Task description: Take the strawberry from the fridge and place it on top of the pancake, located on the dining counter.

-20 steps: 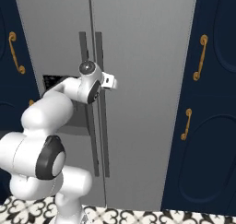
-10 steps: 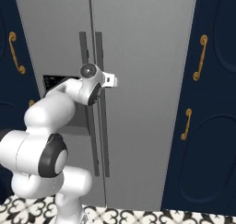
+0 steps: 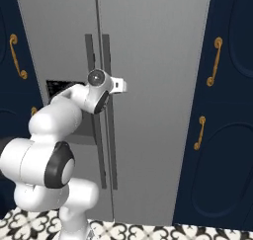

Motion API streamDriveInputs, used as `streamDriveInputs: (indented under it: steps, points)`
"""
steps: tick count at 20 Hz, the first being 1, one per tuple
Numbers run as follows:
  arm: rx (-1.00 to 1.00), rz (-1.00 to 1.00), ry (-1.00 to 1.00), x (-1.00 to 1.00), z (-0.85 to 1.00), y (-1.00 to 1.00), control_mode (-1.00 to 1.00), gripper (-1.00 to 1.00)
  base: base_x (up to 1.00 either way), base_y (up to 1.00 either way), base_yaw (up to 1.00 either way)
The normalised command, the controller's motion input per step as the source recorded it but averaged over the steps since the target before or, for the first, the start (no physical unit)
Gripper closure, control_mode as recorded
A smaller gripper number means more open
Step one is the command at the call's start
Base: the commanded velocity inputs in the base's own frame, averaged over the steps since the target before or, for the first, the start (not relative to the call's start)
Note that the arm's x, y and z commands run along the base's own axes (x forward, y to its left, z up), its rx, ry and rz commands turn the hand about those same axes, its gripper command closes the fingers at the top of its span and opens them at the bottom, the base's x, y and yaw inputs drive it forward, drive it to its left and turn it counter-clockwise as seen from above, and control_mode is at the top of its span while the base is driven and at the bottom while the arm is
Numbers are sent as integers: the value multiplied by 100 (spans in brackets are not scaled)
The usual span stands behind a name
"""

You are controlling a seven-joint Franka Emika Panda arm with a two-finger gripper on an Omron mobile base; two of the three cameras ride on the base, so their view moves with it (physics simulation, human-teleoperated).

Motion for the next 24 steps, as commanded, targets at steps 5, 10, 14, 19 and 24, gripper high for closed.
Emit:
streamDriveInputs:
  steps: [5, 10, 14, 19, 24]
  points:
    - [2, -1, -2, 17, -10, -2, -100, 100, 0, 0, 0]
    - [0, -11, 5, -47, 0, -59, -100, 100, 0, 0, 0]
    - [0, -6, 6, -86, 4, -94, -100, 100, 0, 0, 0]
    - [0, 0, 4, -100, 10, -100, -100, 100, 0, 0, 0]
    - [0, 0, 7, -85, 27, -95, -100, 100, 0, 0, 0]
